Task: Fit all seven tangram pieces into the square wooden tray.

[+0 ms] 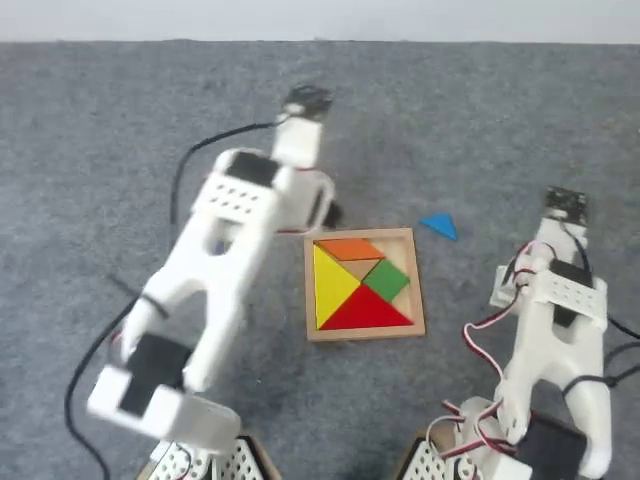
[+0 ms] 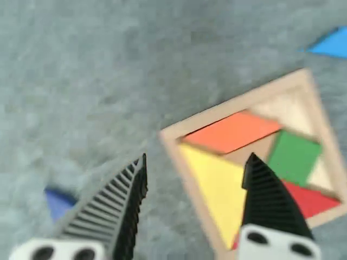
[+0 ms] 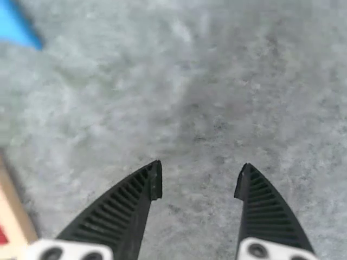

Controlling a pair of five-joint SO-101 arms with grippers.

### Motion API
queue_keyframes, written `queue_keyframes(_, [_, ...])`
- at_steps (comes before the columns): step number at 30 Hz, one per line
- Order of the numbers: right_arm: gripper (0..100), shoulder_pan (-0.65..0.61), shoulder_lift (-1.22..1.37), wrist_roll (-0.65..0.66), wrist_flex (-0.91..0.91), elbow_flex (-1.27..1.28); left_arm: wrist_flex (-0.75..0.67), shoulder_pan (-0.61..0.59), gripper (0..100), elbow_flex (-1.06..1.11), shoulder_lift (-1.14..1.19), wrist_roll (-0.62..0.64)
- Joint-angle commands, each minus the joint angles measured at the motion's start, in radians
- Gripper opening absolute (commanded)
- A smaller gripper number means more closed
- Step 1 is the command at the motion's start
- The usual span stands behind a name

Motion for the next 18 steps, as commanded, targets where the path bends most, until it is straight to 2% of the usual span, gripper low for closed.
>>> queue_keyframes(1, [23.6,-0.073,-0.030,0.057,0.099,-0.123,-0.069,-0.100,27,0.133,-0.127,-0.037])
queue_keyframes(9, [23.6,-0.252,-0.028,0.066,0.268,-0.367,-0.080,-0.347,27,0.228,-0.192,-0.038])
queue_keyframes(18, [23.6,-0.555,0.166,-0.023,0.354,-0.549,-0.087,-0.434,28,0.334,-0.198,-0.041])
